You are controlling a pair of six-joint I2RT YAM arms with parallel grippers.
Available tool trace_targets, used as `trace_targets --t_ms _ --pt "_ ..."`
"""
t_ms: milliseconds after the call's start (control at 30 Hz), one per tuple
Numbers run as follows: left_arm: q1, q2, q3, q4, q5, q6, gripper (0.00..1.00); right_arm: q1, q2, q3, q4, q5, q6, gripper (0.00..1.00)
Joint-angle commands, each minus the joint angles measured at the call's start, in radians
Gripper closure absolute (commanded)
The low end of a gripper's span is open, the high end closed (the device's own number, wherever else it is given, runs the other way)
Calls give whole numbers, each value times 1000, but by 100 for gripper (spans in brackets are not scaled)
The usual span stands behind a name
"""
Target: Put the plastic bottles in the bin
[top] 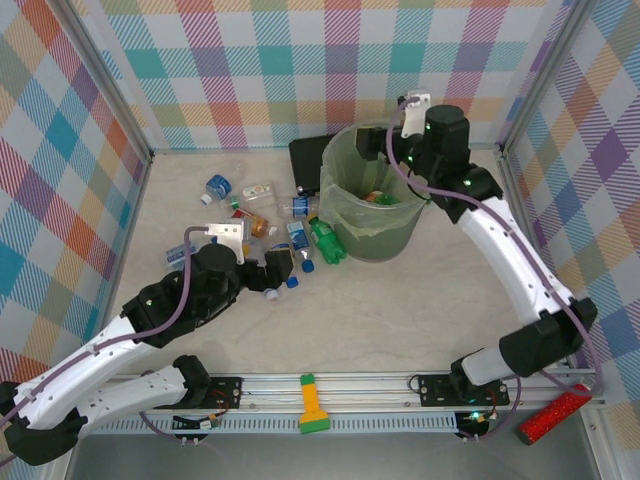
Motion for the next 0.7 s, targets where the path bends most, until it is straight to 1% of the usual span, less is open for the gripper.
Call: trace_targets --t_ms 0,133,233,333,400,533,667 --pt "21 11 -21 -44 -76 -60 0 10 -72 -51 -71 -109 62 1" --pt "69 35 -46 -72 -91 -134 0 24 -181 -170 -72 -173 114 1" --pt "98 62 -66 -90 -87 -198 0 44 -261 -260 -69 -181 142 1" --pt "105 99 -100 -85 -73 -265 1 57 -328 -344 -54 -189 183 1" --pt "105 125 -125 -80 -59 -318 4 68 -360 -387 -49 -189 210 1" --pt "104 162 -205 -21 -12 -418 17 100 -417 -461 -39 -186 240 1" --pt "104 199 -262 7 -7 -488 26 116 -445 -502 -40 -182 263 1"
